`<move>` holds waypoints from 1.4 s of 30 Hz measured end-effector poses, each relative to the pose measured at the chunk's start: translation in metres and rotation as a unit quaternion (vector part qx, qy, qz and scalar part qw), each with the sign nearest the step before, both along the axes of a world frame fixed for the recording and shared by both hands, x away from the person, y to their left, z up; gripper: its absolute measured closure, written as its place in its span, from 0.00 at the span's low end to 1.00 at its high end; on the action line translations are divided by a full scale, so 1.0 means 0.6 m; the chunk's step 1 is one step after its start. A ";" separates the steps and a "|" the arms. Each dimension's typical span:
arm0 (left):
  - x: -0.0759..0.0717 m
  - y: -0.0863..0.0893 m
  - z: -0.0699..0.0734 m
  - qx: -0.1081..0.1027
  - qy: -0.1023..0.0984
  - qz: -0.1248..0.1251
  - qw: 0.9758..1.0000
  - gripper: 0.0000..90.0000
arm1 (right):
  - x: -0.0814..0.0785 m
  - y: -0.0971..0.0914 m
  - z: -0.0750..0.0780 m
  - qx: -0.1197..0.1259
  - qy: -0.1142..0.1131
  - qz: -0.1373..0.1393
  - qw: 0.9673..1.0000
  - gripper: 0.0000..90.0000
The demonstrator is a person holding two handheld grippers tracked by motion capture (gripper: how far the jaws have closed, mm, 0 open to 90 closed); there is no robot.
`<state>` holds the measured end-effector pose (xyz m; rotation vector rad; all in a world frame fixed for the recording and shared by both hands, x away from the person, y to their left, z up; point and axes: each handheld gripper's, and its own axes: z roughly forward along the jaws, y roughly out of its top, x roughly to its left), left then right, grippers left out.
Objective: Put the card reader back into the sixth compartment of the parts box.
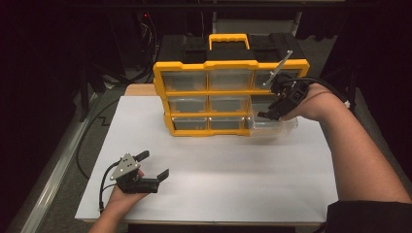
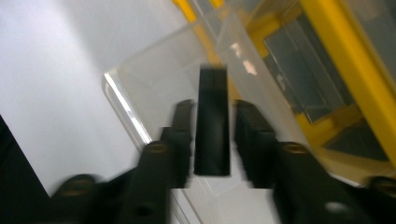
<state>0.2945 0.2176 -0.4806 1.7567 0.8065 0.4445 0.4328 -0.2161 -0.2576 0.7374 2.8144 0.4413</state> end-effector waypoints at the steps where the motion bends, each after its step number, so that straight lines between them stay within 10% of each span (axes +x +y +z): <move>1: 0.000 0.000 0.000 -0.001 0.000 0.000 1.000 0.00 | 0.000 0.001 0.004 0.001 -0.005 -0.006 1.000 0.46; 11: 0.000 -0.001 0.000 0.000 0.001 -0.001 1.000 0.00 | -0.028 -0.009 0.036 0.013 -0.014 -0.010 1.000 0.33; 42: 0.001 -0.003 -0.002 0.006 0.004 0.002 1.000 0.00 | -0.150 -0.101 -0.007 0.018 -0.006 -0.049 0.999 0.17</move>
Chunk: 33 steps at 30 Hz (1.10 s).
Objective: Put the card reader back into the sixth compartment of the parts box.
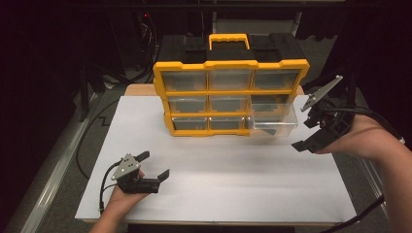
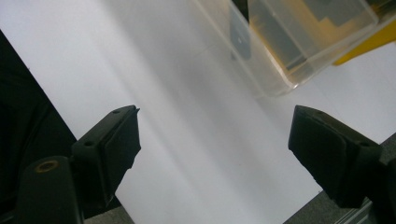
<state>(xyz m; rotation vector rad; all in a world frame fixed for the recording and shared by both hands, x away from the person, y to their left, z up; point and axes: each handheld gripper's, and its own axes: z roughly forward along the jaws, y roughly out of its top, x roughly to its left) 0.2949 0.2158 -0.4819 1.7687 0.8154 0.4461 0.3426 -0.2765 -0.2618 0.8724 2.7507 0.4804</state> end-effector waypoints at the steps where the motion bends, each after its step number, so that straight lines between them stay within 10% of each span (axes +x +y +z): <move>1: 0.000 0.000 0.000 0.000 0.000 0.000 1.000 0.00 | -0.003 -0.001 -0.002 -0.001 0.000 0.000 1.000 0.16; 7: 0.000 0.001 0.000 -0.001 0.001 -0.001 1.000 0.00 | -0.019 -0.006 -0.026 -0.016 0.007 -0.016 1.000 0.00; 33: 0.001 0.003 0.000 0.001 0.001 0.001 1.000 0.00 | -0.022 0.010 -0.139 -0.031 0.021 -0.022 0.999 0.00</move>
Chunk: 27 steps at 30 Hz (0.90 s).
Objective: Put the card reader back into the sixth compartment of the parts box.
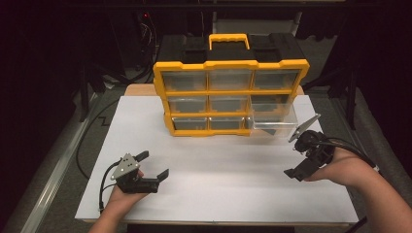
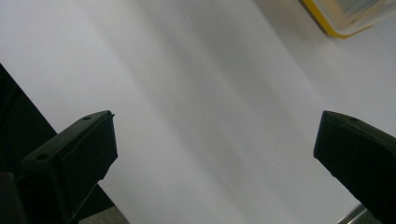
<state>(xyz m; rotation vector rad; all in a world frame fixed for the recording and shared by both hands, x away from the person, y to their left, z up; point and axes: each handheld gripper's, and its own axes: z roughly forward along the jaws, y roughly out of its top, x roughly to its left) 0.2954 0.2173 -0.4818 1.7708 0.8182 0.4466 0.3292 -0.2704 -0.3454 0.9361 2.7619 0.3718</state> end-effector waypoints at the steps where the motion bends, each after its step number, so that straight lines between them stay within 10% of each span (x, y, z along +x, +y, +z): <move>1: 0.000 0.000 0.000 0.000 0.000 0.000 1.000 0.00 | 0.001 0.002 -0.005 0.001 0.000 0.000 1.000 0.00; 27: 0.000 0.001 0.001 0.001 0.000 0.001 1.000 0.00 | 0.018 0.047 -0.160 -0.018 0.024 -0.005 1.000 0.00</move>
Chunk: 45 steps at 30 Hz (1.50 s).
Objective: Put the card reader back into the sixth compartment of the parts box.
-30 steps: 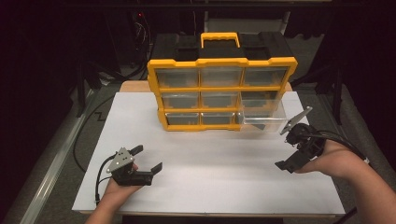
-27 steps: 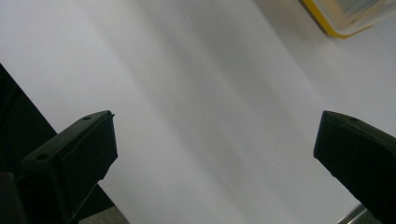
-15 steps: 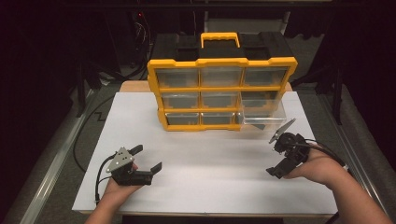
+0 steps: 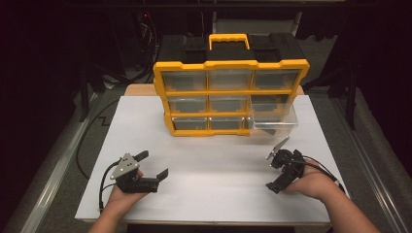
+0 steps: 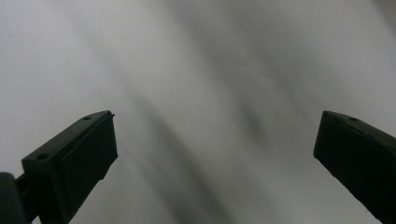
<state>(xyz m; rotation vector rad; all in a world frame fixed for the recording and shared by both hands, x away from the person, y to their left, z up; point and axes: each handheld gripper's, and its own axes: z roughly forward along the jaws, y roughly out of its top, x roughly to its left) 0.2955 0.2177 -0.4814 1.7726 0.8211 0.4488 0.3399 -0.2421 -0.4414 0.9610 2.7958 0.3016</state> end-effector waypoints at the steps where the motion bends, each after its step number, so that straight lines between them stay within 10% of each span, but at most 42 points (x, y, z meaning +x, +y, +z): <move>1: 0.000 0.000 0.000 0.000 0.000 -0.001 1.000 0.00 | 0.001 0.002 -0.006 -0.001 0.000 0.000 1.000 0.00; 16: 0.002 0.004 0.002 -0.009 0.004 0.010 1.000 0.00 | -0.011 -0.001 -0.034 0.051 -0.041 -0.015 0.998 0.00; 22: 0.002 0.006 0.003 -0.012 0.007 0.015 1.000 0.00 | -0.023 -0.005 -0.037 0.133 -0.099 -0.031 0.986 0.00; 30: 0.002 0.011 0.008 -0.038 0.011 0.023 0.999 0.00 | -0.042 -0.008 -0.045 0.254 -0.187 -0.059 0.947 0.00; 35: 0.002 0.012 0.007 -0.016 0.010 0.033 0.999 0.00 | -0.055 0.002 -0.048 0.294 -0.233 -0.071 0.924 0.00; 40: 0.003 0.012 0.007 -0.009 0.005 0.037 0.999 0.00 | -0.073 -0.006 -0.054 0.350 -0.265 -0.097 0.893 0.00; 45: 0.004 0.007 0.005 0.001 0.008 0.034 0.999 0.00 | -0.089 -0.032 -0.049 0.350 -0.296 -0.121 0.880 0.00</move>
